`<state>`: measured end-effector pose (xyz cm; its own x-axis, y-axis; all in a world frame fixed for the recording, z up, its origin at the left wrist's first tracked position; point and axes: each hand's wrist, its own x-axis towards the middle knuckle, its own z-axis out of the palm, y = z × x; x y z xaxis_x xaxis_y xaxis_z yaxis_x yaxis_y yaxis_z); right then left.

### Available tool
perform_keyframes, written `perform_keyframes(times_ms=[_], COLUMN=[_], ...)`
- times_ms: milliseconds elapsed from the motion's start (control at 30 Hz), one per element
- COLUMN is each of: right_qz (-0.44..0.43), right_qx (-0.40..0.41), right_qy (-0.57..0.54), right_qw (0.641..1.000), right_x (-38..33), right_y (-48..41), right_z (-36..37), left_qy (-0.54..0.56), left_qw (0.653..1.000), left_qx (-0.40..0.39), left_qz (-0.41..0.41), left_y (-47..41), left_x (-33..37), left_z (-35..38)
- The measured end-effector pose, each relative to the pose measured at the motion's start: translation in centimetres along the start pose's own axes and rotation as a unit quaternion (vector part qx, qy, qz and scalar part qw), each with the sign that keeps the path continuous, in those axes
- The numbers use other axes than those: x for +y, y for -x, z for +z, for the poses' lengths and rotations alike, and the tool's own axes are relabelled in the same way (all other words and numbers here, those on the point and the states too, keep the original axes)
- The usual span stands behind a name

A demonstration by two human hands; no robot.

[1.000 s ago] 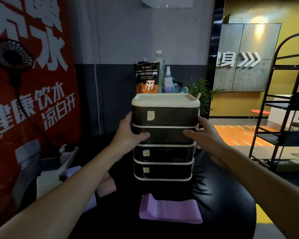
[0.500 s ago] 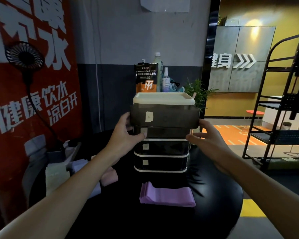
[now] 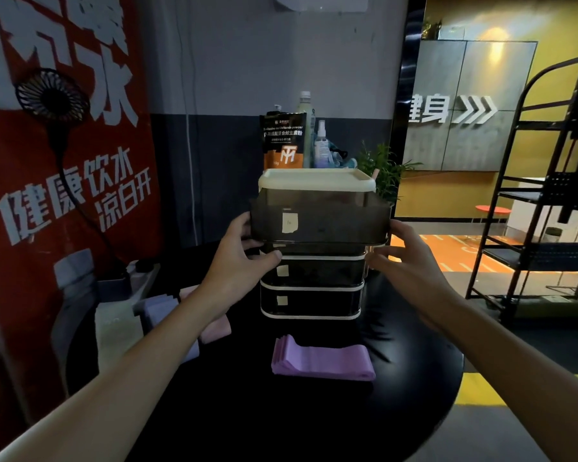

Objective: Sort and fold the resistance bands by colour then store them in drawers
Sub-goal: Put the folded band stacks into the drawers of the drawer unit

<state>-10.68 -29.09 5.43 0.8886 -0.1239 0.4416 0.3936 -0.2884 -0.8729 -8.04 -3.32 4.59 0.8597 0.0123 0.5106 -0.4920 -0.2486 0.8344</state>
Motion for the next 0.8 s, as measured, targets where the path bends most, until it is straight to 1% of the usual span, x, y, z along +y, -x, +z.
perform_keyframes(times_ms=[100, 167, 267, 367, 467, 500, 567, 600, 667, 700, 800], right_qz=[-0.014, -0.022, 0.003, 0.047, 0.082, 0.088, 0.089, 0.082, 0.054, 0.045, 0.038], right_qx=[-0.004, -0.003, -0.002, -0.029, -0.065, -0.075, -0.099, -0.114, -0.134, -0.133, -0.126], right_qy=[-0.004, -0.012, -0.039, -0.031, 0.0, 0.021, 0.108, 0.173, 0.301, 0.336, 0.373], right_qw=[1.0, 1.0, 0.999, 0.998, 0.995, 0.993, 0.985, 0.975, 0.943, 0.931, 0.918], right_x=[0.3, 0.8, 2.5, 4.9, 7.5, 8.4, 10.0, 10.6, 11.3, 11.4, 11.3], right_y=[0.4, 0.8, 1.7, 2.8, 4.0, 4.6, 5.9, 6.5, 7.5, 7.9, 8.1], right_z=[-0.2, 0.0, 0.6, 1.3, 2.1, 2.3, 2.7, 2.8, 3.0, 3.2, 3.7], left_qy=[0.008, 0.02, 0.019, 0.01, -0.025, -0.044, -0.086, -0.107, -0.155, -0.181, -0.243], left_qw=[1.0, 0.999, 0.997, 0.996, 0.99, 0.985, 0.978, 0.974, 0.965, 0.959, 0.947], left_qx=[0.01, 0.026, 0.025, -0.008, -0.083, -0.11, -0.145, -0.156, -0.173, -0.179, -0.178], left_qz=[-0.002, -0.028, -0.068, -0.09, -0.115, -0.122, -0.126, -0.125, -0.121, -0.122, -0.113], left_y=[0.7, 1.5, 3.1, 5.0, 6.3, 6.7, 7.6, 8.0, 8.6, 8.7, 8.8], left_x=[-0.6, -1.2, -2.8, -4.4, -6.1, -6.7, -7.9, -8.4, -9.2, -9.5, -9.7], left_z=[0.0, 0.1, 0.7, 1.9, 2.9, 3.2, 3.6, 3.7, 3.6, 3.5, 3.5])
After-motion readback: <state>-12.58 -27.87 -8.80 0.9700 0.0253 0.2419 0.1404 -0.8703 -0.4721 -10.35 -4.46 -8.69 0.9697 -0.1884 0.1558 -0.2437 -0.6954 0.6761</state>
